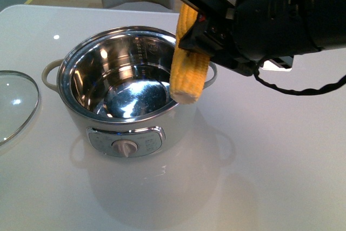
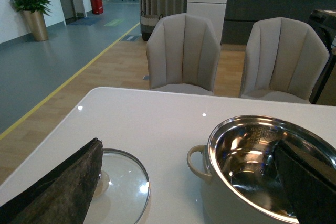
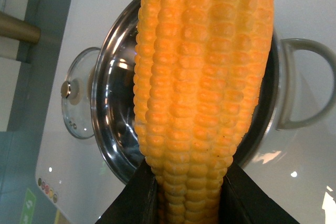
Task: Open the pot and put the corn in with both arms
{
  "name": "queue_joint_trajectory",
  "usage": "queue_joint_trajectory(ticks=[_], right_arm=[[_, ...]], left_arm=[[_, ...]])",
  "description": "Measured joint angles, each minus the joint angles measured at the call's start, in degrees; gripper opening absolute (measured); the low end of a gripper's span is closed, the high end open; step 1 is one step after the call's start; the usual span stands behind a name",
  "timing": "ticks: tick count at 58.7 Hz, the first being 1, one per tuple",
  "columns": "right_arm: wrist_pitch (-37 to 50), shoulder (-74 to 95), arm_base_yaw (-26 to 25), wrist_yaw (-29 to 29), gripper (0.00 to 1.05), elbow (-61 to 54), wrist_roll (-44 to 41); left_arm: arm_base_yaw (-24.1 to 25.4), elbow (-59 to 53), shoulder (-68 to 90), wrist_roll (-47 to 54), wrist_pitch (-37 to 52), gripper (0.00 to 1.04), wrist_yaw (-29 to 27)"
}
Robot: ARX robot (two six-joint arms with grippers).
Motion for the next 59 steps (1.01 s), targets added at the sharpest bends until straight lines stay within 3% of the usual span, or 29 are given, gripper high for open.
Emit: queue_joint_trajectory(ticks=[38,59], right_arm=[[-0.8,11.7,6.6,2.0,0.22,11.8,12.0],[-1.0,15.0,7.7,3.1,0.22,14.3,14.3]], left_arm=[[0.0,0.0,0.0,0.0,0.0,0.98,0.0],[0.0,0.0,0.0,0.0,0.0,0.98,0.0]])
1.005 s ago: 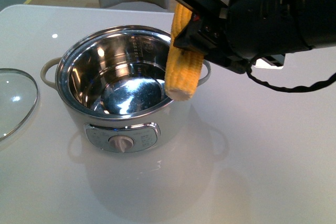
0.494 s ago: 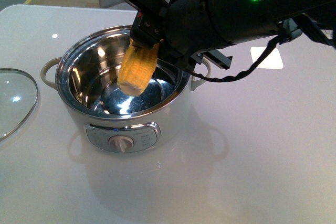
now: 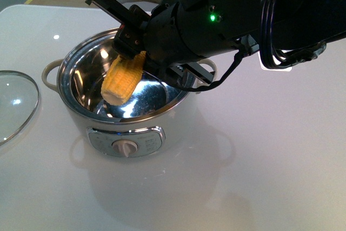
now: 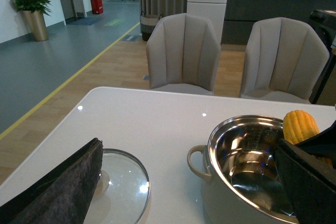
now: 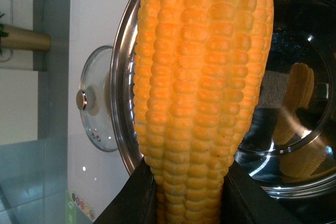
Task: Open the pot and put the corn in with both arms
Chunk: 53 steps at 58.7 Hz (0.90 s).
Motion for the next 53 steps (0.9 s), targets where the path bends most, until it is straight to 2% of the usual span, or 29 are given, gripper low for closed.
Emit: queue_joint_trajectory(ticks=[9,20,30,40,53], right_arm=[[-0.5,0.8,0.5,0.1,0.27,0.9,0.0],[-0.9,1.7,0.9,0.4,0.54,1.6,0.0],[-1.2,1.7,0.9,0.6,0.61,1.6,0.0],[-1.3,1.7,0.9,0.8,0.78,1.6,0.1],[-0.2,0.6,-0.7,0.8,0.79,0.0,1.4]], left_arm=[[0.0,0.0,0.0,0.0,0.0,0.98,0.0],[0.0,0.0,0.0,0.0,0.0,0.98,0.0],[0.0,0.0,0.0,0.0,0.0,0.98,0.0],[0.0,0.0,0.0,0.0,0.0,0.98,0.0],[0.0,0.0,0.0,0.0,0.0,0.98,0.0]])
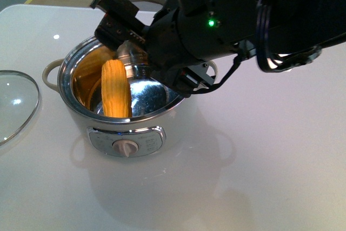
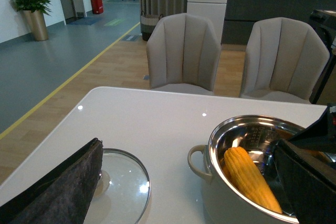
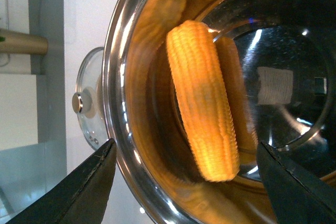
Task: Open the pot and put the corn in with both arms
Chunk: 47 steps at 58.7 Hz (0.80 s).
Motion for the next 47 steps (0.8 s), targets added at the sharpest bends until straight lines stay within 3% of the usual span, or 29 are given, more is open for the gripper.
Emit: queue_joint_trajectory(ticks=[23,30,47], right_arm=[[4.3,-13.3,-11.8,-0.4,0.80,-10.8,4.9],[2.6,-19.0,-15.2,3.4,0.96,-15.1,0.7],[-3.9,-32.9,-22.2,10.6,0.96,-21.3,-12.4]], left_arm=[[0.0,0.0,0.0,0.0,0.0,0.98,0.0],[0.0,0.0,0.0,0.0,0.0,0.98,0.0],[0.0,0.0,0.0,0.0,0.0,0.98,0.0]])
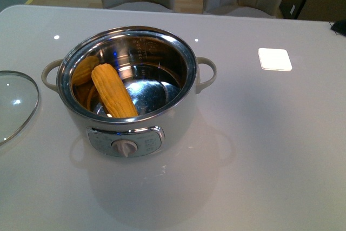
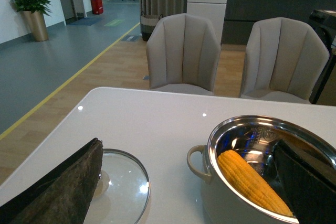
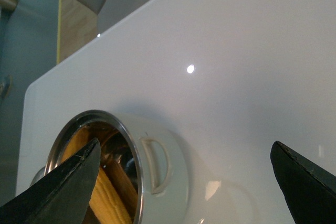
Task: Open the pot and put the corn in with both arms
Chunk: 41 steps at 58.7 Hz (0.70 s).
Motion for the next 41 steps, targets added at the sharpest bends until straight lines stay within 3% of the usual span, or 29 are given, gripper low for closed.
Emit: queue_joint_trajectory(ticks=[28,41], right_arm=[[-12.6,-31.4,-6.3,6.7,0.96,-15.2,-17.2],[-21.1,-47.1,-8.7,5.8,0.96,-22.1,-21.6]], left_arm=[[0.0,0.0,0.0,0.0,0.0,0.98,0.0],[0.0,0.0,0.0,0.0,0.0,0.98,0.0]])
